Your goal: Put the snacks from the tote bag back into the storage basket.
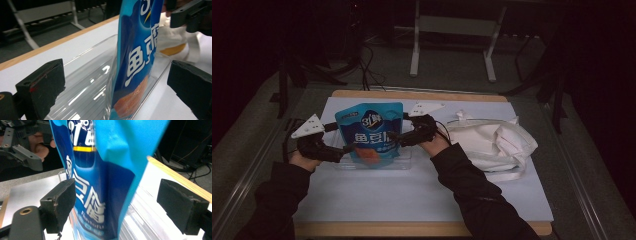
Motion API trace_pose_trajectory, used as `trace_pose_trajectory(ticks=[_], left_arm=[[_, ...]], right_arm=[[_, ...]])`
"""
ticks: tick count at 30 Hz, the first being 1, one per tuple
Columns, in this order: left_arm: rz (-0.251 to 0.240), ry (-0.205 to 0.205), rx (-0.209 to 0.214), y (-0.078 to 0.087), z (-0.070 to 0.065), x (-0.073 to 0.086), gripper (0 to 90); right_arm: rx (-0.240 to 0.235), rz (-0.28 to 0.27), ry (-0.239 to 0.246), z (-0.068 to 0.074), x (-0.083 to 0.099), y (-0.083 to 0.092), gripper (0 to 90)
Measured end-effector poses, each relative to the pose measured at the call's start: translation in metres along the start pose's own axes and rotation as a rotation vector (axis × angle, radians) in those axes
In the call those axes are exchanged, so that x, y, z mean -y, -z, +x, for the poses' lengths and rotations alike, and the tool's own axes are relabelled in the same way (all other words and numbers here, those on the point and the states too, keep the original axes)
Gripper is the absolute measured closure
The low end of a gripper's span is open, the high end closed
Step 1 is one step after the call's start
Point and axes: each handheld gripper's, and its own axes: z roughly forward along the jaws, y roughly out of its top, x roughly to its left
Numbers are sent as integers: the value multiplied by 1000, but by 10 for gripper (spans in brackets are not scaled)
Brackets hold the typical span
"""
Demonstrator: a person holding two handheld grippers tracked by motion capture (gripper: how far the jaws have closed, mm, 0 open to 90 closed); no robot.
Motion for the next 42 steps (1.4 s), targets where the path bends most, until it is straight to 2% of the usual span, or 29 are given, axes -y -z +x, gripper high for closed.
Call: trace_pose_trajectory(ticks=[4,9,12,16,19,22,29,30,31,33,34,39,42], left_arm=[[4,-16,-20,8,-9,5,18],[-22,23,-35,17,-16,15,18],[-17,21,-67,20,-22,21,18],[-24,27,-64,27,-30,27,18],[-56,41,-71,33,-37,30,18],[-61,30,-81,36,-48,33,18],[-68,16,-59,38,-73,32,18],[-71,18,-44,37,-77,32,18],[-78,2,-20,36,-84,29,18],[-80,-23,-11,35,-91,26,18],[-80,-24,2,34,-94,24,18],[-91,-42,60,25,-105,15,18],[-93,-53,78,17,-108,11,18]], right_arm=[[8,8,-5,-1,5,8,156],[26,19,-5,0,11,17,157],[29,20,-2,1,15,22,158],[33,8,-12,2,18,30,159],[37,2,-21,4,20,35,159],[35,3,-21,6,24,39,160],[40,4,-9,11,31,52,160],[40,6,-4,12,33,56,160],[45,3,-3,14,37,62,160],[49,-2,-7,14,40,68,160],[54,-4,-13,13,42,70,160],[62,-4,-28,12,49,80,160],[71,-7,-31,10,53,87,160]])
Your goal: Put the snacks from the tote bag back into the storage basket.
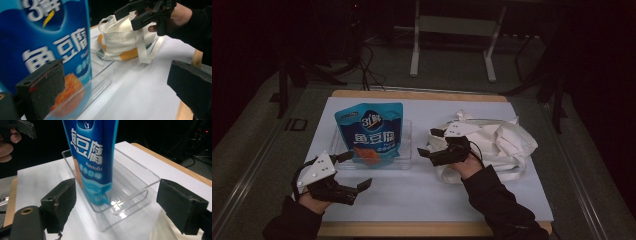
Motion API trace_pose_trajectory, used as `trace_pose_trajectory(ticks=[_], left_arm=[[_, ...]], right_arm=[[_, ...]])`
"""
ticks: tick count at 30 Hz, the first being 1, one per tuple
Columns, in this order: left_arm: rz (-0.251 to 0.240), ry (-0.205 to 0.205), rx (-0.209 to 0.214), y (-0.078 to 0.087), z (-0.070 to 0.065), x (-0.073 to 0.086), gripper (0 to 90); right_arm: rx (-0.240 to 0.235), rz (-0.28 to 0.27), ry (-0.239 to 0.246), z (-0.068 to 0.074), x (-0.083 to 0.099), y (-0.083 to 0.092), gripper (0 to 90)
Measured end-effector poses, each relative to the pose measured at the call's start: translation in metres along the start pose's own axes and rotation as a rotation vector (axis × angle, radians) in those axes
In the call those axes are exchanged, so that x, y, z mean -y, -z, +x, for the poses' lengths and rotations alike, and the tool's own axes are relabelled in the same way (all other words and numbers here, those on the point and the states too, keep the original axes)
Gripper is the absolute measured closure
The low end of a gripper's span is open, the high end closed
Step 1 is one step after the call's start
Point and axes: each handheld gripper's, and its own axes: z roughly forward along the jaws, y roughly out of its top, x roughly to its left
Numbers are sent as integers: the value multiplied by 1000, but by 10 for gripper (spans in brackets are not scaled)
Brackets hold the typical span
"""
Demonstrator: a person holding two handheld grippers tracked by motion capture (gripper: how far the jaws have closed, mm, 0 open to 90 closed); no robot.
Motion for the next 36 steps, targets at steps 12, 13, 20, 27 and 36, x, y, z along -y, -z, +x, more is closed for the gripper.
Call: trace_pose_trajectory(ticks=[12,13,20,27,36], left_arm=[[25,-25,71,-36,-7,-10,18],[26,-27,78,-38,-8,-10,18],[35,-33,132,-58,-16,-14,19],[48,-63,171,-76,-26,-18,18],[57,-76,189,-92,-32,-18,19]], right_arm=[[57,-15,-36,-14,15,34,160],[65,-17,-39,-15,16,38,160],[99,-30,-70,-20,26,58,160],[128,-34,-80,-22,36,75,159],[176,-54,-101,-22,55,103,160]])
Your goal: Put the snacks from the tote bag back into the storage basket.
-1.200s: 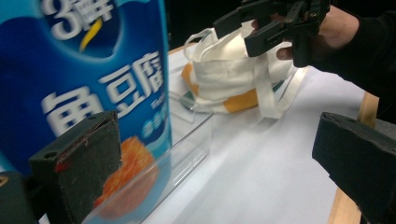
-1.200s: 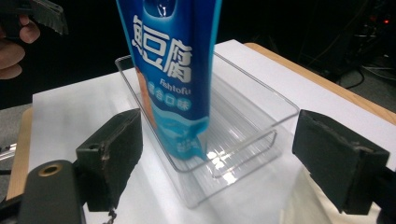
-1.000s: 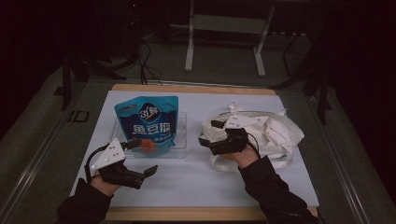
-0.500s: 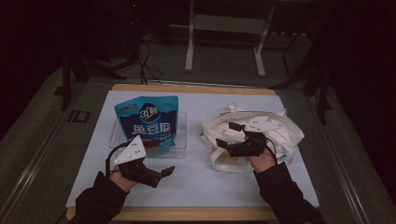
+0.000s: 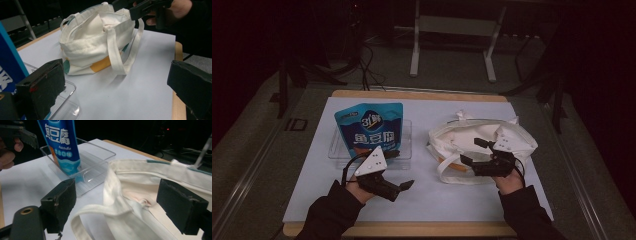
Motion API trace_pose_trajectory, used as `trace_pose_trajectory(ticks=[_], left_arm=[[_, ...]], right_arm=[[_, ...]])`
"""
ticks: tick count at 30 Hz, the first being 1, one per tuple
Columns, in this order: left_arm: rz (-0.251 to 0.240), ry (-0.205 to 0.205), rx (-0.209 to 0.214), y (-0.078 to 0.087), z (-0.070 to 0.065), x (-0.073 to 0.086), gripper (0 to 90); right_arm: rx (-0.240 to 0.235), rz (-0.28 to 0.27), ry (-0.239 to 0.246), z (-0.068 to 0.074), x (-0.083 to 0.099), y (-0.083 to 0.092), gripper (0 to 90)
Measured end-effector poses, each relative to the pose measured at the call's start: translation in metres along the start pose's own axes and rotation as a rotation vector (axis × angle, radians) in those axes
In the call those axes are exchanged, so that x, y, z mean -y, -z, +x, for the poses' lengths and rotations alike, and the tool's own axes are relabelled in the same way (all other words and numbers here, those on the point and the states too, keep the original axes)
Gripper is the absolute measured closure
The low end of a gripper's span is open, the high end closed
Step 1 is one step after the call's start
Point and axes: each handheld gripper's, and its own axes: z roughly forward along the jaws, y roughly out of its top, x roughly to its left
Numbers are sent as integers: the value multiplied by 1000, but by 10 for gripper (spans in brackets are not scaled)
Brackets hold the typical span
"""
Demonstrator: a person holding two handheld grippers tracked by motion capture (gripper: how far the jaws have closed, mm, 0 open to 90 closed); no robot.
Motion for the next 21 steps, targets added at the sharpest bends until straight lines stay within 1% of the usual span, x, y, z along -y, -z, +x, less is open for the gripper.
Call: trace_pose_trajectory(ticks=[1,3,6,10,14,15,19,21], left_arm=[[4,-1,11,-1,0,0,30],[4,-4,13,-3,-1,0,38],[13,-10,16,-9,-4,1,37],[16,-6,12,-13,-6,3,28],[28,-7,16,-17,-9,7,25],[23,-5,19,-17,-9,8,25],[31,3,23,-20,-8,12,24],[23,15,21,-19,-7,14,22]], right_arm=[[6,0,0,-1,1,2,160],[14,1,2,-1,3,4,160],[40,9,22,-1,7,9,160],[46,13,15,0,15,17,159],[59,-12,10,0,21,29,152],[63,-19,11,0,22,31,152],[79,-37,-1,-3,24,35,151],[87,-43,-8,-4,25,36,150]])
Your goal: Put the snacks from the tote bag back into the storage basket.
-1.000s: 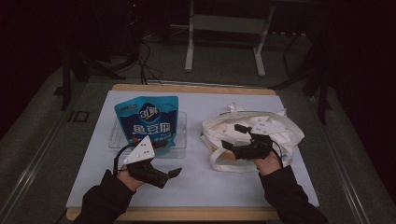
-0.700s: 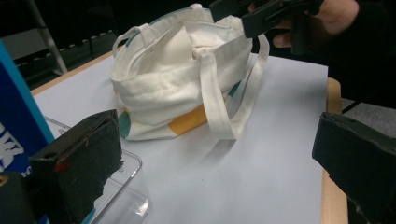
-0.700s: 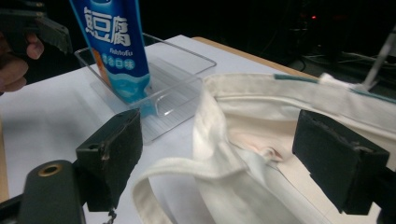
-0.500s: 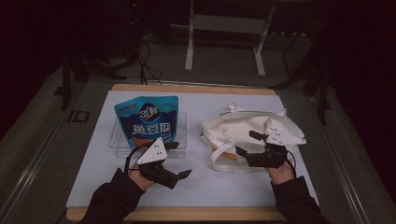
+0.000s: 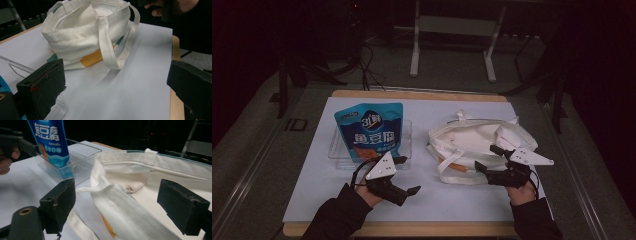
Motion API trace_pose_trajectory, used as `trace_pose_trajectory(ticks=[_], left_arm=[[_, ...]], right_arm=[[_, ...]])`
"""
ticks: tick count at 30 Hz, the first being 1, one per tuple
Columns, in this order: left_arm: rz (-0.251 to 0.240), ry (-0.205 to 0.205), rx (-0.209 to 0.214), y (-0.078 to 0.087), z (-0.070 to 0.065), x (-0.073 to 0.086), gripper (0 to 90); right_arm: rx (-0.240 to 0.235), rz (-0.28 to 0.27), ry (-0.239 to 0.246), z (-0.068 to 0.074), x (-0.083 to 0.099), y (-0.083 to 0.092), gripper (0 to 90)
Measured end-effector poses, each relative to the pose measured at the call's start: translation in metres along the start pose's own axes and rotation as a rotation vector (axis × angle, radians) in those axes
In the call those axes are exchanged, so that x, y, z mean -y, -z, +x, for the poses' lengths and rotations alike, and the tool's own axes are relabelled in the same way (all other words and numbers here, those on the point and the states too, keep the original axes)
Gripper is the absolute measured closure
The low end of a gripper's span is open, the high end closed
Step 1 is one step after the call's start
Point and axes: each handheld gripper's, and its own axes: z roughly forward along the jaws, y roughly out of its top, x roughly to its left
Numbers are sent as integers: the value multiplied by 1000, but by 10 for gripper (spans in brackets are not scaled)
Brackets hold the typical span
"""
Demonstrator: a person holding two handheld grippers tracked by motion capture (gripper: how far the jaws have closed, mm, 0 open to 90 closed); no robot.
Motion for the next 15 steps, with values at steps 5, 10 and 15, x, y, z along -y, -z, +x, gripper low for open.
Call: trace_pose_trajectory(ticks=[5,10,15], left_arm=[[-5,0,-23,4,2,6,22],[6,4,-41,7,0,13,22],[6,-12,-39,8,-3,14,22]], right_arm=[[21,0,-2,-2,1,1,151],[26,-3,10,1,1,0,151],[18,-16,24,4,0,-1,151]])
